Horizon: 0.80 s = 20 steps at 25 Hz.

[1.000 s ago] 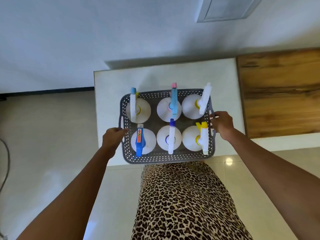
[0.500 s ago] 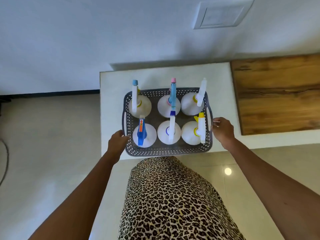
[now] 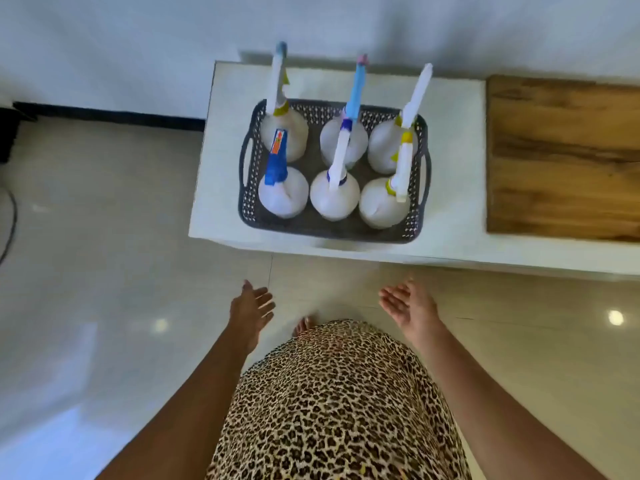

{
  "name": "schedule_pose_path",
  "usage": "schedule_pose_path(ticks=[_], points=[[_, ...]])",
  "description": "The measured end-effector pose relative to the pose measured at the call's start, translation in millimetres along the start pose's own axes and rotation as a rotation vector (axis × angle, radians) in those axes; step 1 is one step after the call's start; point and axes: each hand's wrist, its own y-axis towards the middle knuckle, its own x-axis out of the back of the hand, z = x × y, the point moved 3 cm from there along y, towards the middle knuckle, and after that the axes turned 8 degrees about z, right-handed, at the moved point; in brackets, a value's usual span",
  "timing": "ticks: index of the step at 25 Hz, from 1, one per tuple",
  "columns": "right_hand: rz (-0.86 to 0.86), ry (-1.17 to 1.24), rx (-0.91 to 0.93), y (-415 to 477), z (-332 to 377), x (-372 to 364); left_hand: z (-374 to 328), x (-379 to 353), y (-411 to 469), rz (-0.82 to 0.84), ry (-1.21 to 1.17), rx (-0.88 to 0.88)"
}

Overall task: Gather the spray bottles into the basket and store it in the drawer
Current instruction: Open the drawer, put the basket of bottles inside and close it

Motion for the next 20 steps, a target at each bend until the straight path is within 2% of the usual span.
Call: schedule_pose_path(ticks=[3, 5, 10, 15, 20], points=[[0.056, 0.209, -0.097, 44, -42, 1, 37, -8, 44, 0.06, -0.247, 0.049], [0.088, 0.324, -0.113, 86, -65, -4, 61, -17, 87, 0.098, -0.32, 0.058], [0.227, 0.577, -0.094, 204, -101, -25, 100, -38, 196, 0.193, -0.468, 0.042], [0.32, 0.693, -0.038, 295, -109, -40, 99, -54, 289, 0.332, -0.791, -0.048], [0.418, 0.859, 0.103, 334, -107, -48, 82, -54, 330, 0.437, -0.746, -0.122]])
